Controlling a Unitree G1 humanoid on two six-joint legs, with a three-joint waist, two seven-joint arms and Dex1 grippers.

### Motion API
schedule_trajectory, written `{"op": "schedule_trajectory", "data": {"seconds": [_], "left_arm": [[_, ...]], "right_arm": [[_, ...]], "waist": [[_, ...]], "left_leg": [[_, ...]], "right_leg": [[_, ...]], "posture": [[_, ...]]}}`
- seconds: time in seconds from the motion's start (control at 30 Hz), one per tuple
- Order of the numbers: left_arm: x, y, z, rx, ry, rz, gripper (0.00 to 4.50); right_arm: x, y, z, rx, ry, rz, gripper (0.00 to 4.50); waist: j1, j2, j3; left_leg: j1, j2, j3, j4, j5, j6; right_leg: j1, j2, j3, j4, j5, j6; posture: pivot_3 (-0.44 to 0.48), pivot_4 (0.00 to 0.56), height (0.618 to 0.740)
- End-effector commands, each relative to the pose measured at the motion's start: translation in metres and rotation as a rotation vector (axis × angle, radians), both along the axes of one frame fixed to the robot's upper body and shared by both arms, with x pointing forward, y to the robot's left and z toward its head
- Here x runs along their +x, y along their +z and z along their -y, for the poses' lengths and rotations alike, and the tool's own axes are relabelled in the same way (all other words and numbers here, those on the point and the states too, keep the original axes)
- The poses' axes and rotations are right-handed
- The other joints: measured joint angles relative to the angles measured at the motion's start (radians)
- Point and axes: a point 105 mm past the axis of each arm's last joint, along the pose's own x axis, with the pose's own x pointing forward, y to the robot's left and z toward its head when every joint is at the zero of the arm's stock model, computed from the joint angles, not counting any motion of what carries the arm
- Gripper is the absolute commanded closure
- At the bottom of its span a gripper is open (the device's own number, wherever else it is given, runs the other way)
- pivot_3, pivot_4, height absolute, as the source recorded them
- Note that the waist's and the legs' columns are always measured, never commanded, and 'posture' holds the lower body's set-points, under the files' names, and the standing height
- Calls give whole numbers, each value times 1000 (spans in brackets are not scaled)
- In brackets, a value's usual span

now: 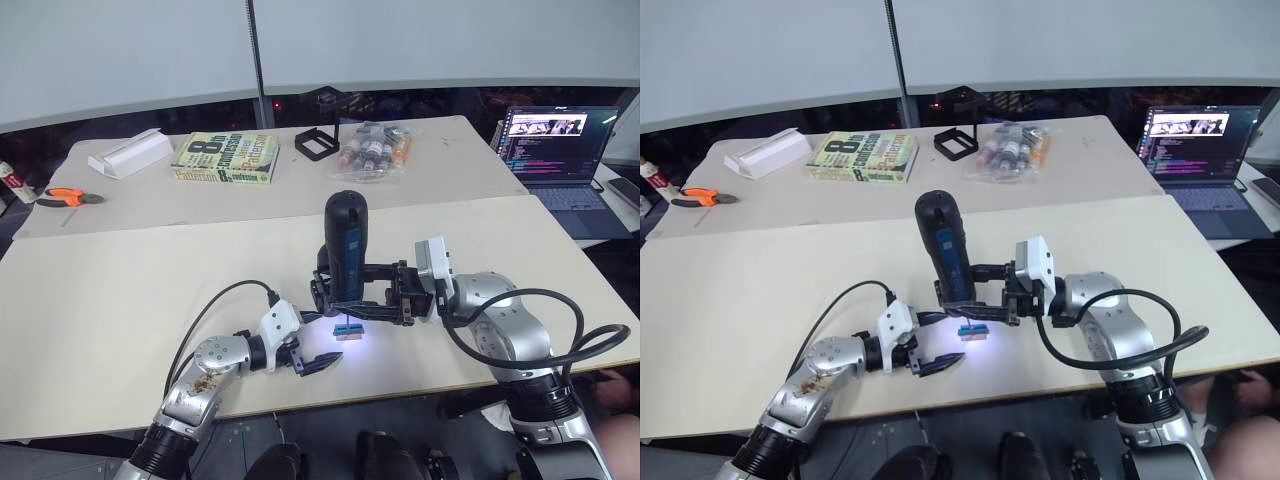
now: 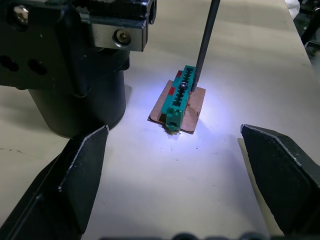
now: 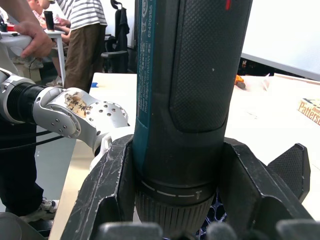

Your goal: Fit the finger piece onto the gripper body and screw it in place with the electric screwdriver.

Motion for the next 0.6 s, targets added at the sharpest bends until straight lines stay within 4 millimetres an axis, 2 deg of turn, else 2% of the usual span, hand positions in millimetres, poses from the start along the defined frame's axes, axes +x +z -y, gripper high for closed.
{"op": "schedule_trajectory", "data": {"seconds": [0.03, 0.27, 0.6], "left_arm": [[4, 11, 1, -18, -1, 57, 15], [4, 11, 1, -21, 4, 58, 15], [5, 12, 1, -26, 2, 61, 15]], "right_arm": [[-6, 21, 1, 51, 24, 79, 2569], [-7, 30, 4, 88, 24, 97, 2569], [-3, 29, 4, 88, 2, 108, 2569]], "waist": [[0, 0, 0], [0, 0, 0], [0, 0, 0]], "left_leg": [[0, 0, 0, 0, 0, 0], [0, 0, 0, 0, 0, 0], [0, 0, 0, 0, 0, 0]], "right_leg": [[0, 0, 0, 0, 0, 0], [0, 0, 0, 0, 0, 0], [0, 0, 0, 0, 0, 0]], "posture": [[0, 150, 740], [0, 150, 740], [0, 150, 740]]}}
